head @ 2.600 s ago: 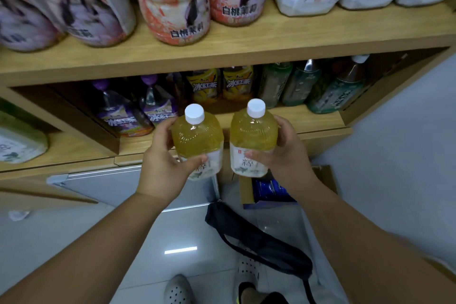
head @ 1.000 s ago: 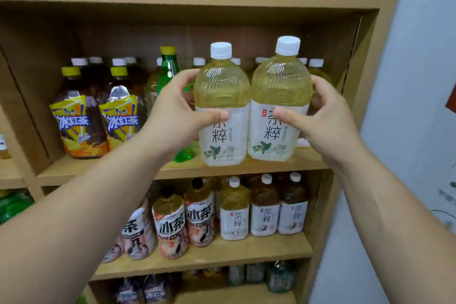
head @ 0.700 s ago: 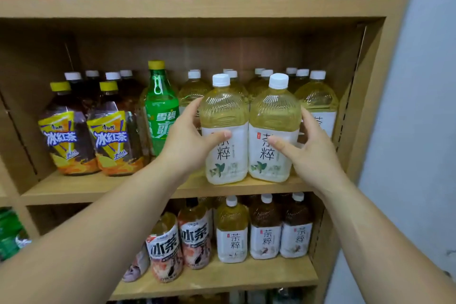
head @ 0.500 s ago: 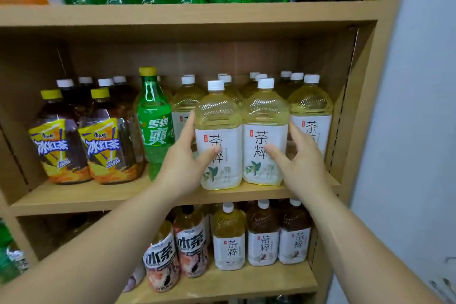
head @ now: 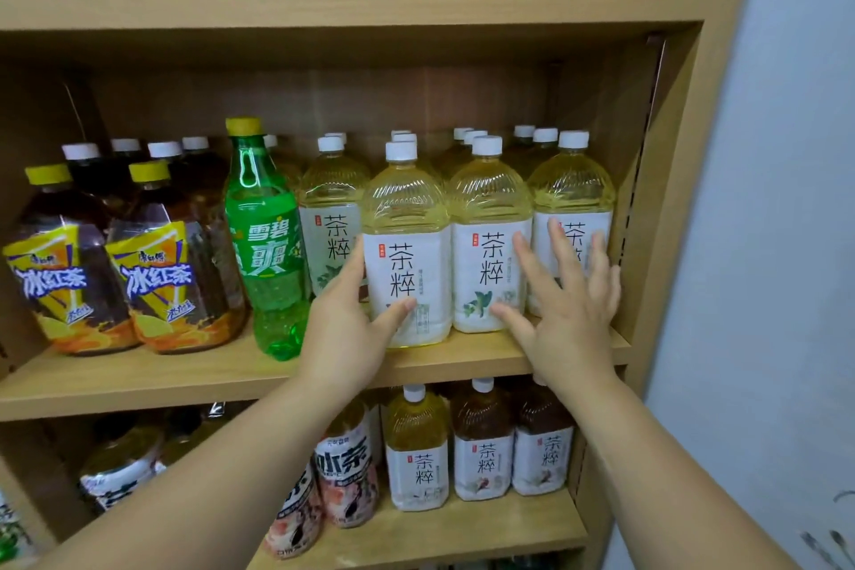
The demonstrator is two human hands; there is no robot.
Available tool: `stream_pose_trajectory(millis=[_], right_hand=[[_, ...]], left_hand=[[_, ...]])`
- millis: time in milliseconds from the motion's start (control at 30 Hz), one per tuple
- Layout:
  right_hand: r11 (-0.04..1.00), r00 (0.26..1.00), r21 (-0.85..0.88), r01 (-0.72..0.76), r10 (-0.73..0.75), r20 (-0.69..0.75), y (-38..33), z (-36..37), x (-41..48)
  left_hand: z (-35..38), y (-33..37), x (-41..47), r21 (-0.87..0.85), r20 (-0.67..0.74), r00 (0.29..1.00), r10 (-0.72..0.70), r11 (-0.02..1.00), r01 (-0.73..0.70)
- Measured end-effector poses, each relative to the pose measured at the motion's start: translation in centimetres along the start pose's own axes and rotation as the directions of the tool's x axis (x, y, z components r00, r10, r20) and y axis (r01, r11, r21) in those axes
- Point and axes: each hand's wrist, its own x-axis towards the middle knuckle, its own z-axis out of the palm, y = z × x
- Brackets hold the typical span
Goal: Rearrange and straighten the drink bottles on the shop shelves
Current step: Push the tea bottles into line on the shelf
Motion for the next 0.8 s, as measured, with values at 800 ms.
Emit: stream_pose_trajectory(millis=[800], right_hand=[[0.998, 0.990, -0.002, -0.060, 0.060, 0.125, 0.1, -0.2, 0.4]], left_hand=[[1.1, 0.3, 0.9, -0.026, -0.038, 0.999, 0.006, 1.000, -0.007]])
